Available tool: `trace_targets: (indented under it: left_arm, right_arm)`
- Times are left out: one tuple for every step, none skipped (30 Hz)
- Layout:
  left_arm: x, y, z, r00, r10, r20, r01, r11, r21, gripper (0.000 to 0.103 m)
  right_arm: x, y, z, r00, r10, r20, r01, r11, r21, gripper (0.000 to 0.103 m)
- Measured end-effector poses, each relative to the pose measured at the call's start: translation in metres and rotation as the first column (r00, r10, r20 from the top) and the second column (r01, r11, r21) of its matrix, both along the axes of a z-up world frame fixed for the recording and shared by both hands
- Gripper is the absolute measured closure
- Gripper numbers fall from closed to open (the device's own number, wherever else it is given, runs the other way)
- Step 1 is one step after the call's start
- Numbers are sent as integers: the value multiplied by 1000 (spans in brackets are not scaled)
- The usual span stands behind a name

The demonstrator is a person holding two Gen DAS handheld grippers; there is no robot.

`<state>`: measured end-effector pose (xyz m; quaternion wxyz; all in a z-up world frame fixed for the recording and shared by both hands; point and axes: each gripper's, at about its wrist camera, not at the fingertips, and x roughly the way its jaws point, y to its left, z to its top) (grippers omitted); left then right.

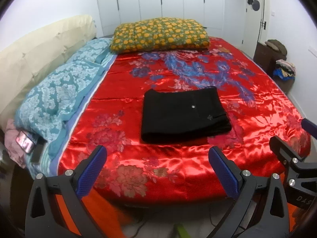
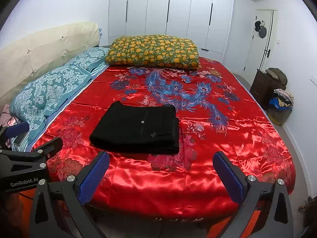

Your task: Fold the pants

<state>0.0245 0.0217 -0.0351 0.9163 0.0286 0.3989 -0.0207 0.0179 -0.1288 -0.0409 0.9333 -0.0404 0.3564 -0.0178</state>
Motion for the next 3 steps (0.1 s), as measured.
trace_targets:
  left_arm:
    - [-1, 0, 0, 1000, 2, 3, -2, 1000, -3, 1]
    - [-1, -1, 1, 1000, 4, 8, -4, 1000, 4, 1]
    - [-1, -2, 2, 1000, 3, 15, -3, 1000, 12, 1]
  right_arm:
    - [0, 0, 0, 1000, 0, -1, 0, 1000, 0, 0]
    - [0, 0, 0, 1000, -1, 0, 1, 1000, 0, 0]
    - [-1, 0, 0, 1000, -2, 0, 2, 1000, 0, 0]
